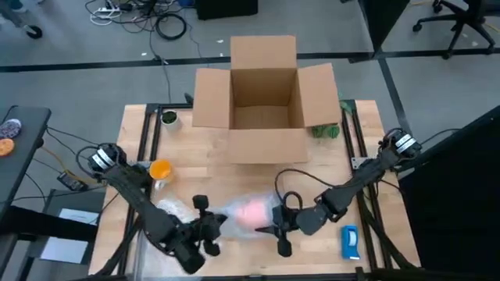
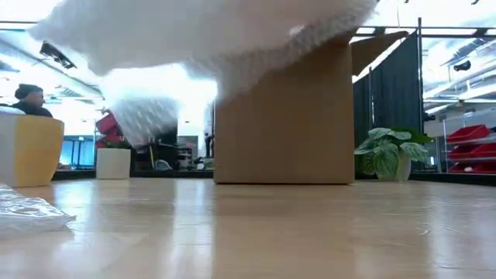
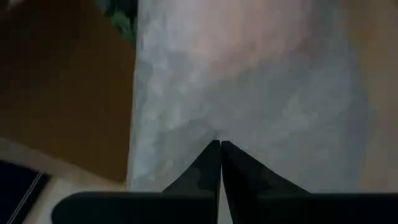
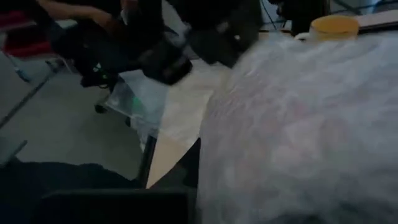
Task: Wrap mug
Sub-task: Wrap the orange mug with the bubble wrap
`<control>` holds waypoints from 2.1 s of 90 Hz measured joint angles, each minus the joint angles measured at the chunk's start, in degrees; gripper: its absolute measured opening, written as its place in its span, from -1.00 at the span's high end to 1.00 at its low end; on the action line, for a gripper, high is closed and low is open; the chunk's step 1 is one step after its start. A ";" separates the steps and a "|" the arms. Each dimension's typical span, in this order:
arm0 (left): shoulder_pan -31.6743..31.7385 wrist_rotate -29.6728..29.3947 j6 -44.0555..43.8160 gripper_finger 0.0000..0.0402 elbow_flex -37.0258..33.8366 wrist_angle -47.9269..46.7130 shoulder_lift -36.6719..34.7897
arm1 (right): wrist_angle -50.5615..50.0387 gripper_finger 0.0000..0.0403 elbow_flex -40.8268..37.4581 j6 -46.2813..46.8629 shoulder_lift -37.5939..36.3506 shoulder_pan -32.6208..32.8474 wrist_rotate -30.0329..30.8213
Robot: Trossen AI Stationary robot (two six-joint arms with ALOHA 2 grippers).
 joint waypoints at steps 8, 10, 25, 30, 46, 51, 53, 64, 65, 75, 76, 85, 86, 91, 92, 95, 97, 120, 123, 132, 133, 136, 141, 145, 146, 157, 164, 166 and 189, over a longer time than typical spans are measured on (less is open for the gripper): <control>-2.70 -0.31 0.02 1.00 0.28 1.65 -0.05 | -0.18 0.88 2.11 -3.04 0.03 1.38 3.67; -3.34 -0.25 -0.28 1.00 0.20 1.56 0.02 | 0.00 0.88 2.64 -3.67 0.03 1.70 4.87; -6.96 -2.34 -4.89 1.00 -0.32 0.51 0.19 | -1.35 0.88 4.80 -6.03 -0.17 3.98 10.56; -7.56 -3.23 -5.12 1.00 -0.34 0.36 0.19 | -1.17 0.88 5.33 -5.95 -0.17 4.57 10.87; -7.84 -3.44 -5.20 1.00 -0.34 0.70 0.19 | -1.38 0.88 5.58 -3.41 -0.16 5.34 7.02; -7.80 -3.77 -4.88 1.00 -0.14 0.75 0.17 | -2.34 0.88 5.58 -1.70 -0.14 5.36 6.40; -7.80 -3.78 -4.80 1.00 0.02 0.85 0.17 | -2.99 0.88 5.58 -1.05 -0.14 5.39 6.52; -7.82 -3.78 -4.62 1.00 0.57 1.23 0.17 | -6.11 0.88 5.51 -0.05 -0.08 4.93 9.40; -7.82 -3.78 -4.61 1.00 0.57 1.26 0.17 | -6.24 0.88 5.51 -0.04 -0.08 4.85 9.62; -7.80 -3.78 -4.56 1.00 0.57 1.21 0.17 | -8.60 0.88 5.53 1.52 -0.08 3.45 9.44; -7.80 -3.78 -4.56 1.00 0.57 1.21 0.17 | -9.18 0.88 5.53 1.90 -0.08 3.24 9.13; -7.80 -3.80 -4.50 1.00 0.57 1.21 0.17 | -13.12 0.88 5.51 4.57 -0.08 1.69 4.88; -7.80 -3.80 -4.50 1.00 0.57 1.21 0.17 | -13.54 0.88 5.51 4.82 -0.08 1.56 4.47; -7.50 -3.97 -4.21 1.00 0.60 1.25 0.17 | -15.94 0.88 5.51 5.79 -0.08 0.98 2.75; -7.46 -3.98 -4.08 1.00 0.60 1.28 0.17 | -16.42 0.88 5.51 6.01 -0.08 0.84 2.42; -7.30 -4.11 -3.59 1.00 0.60 1.43 0.17 | -17.87 0.88 5.51 6.42 -0.05 0.61 1.31; -7.14 -4.31 -3.36 1.00 0.60 1.66 0.17 | -18.71 0.88 5.51 6.42 -0.03 0.39 0.41; -1.60 8.32 -3.85 1.00 0.68 4.23 0.11 | -35.50 0.88 13.77 2.48 -0.05 -0.79 -5.95; -0.54 9.41 -4.17 1.00 0.68 4.47 0.26 | -38.58 0.88 15.87 2.04 -0.18 -0.78 -5.24; 2.21 9.21 -3.28 1.00 0.68 5.77 0.94 | -43.27 0.88 19.67 0.24 -0.43 -0.84 -6.17; 2.55 9.21 -3.20 1.00 0.68 5.96 1.02 | -43.19 0.88 19.86 -0.10 -0.42 -0.86 -6.76; 3.60 9.28 -2.93 1.00 0.68 6.30 1.28 | -42.78 0.88 20.40 -0.98 -0.33 -0.95 -8.91; 5.29 9.32 -2.41 1.00 0.66 7.27 1.84 | -42.38 0.88 21.02 -2.16 -0.25 -0.77 -11.88; 6.50 9.39 -1.43 1.00 0.68 8.51 2.45 | -42.14 0.88 21.29 -2.73 -0.25 -0.45 -13.63; 6.80 9.48 -1.12 1.00 0.68 8.88 2.64 | -41.98 0.88 21.31 -2.81 -0.27 -0.42 -14.03; 9.61 13.41 6.72 1.00 0.66 17.56 5.07 | -43.48 0.88 21.36 -2.42 0.00 -0.49 -16.78; 11.12 18.84 13.04 1.00 0.66 26.44 6.42 | -46.96 0.88 21.40 -1.23 0.88 -0.97 -16.19; 11.50 20.40 14.69 1.00 0.66 28.37 6.69 | -47.96 0.88 21.37 -1.13 1.13 -1.14 -16.08; 15.35 25.35 20.11 1.00 0.60 31.48 7.60 | -50.84 0.88 21.29 -0.70 3.78 -1.61 -20.70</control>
